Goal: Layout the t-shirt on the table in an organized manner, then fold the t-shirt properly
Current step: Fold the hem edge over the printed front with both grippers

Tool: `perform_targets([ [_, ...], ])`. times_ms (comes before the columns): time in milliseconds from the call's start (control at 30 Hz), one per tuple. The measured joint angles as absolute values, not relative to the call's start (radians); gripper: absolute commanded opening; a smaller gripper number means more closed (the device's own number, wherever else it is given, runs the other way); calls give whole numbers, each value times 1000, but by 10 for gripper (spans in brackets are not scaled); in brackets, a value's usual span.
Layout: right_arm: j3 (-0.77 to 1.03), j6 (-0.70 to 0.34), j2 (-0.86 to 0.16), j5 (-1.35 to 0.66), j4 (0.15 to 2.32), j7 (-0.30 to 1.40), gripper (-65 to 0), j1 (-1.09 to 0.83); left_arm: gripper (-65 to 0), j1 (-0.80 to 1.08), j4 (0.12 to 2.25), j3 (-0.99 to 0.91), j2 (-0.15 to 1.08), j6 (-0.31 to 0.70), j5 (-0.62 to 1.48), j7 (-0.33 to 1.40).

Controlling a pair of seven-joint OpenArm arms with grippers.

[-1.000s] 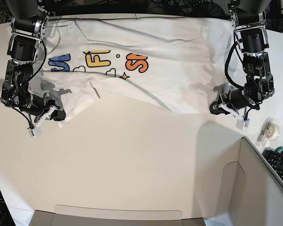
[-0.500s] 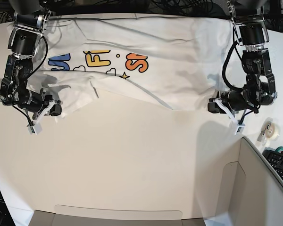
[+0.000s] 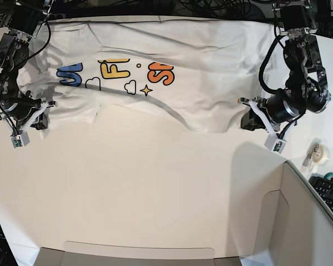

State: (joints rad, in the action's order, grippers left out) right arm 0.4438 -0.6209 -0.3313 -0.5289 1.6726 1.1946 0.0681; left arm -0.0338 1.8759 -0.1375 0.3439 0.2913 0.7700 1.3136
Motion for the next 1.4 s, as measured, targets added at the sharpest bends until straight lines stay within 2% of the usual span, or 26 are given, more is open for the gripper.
perform_targets([
  [433, 663, -622, -334, -534, 1958, 1201, -650, -95, -650, 28, 1999, -143, 385, 292, 768, 1311],
  [667, 812, -622, -349, -535, 1964, 1205, -650, -136, -650, 29, 2003, -236, 383, 292, 773, 1317],
  [867, 859, -622, -368, -611, 1968, 1197, -650, -167, -650, 67, 2004, -256, 448, 292, 793, 1299],
  [1067, 865, -622, -376, -635, 1986, 1199, -650, -216, -650, 145, 2004, -255, 453, 295, 789, 1245],
  [1400, 945, -621, -316, -647, 2004, 1198, -650, -321, -650, 280, 2004, -255, 455, 296, 786, 1199],
])
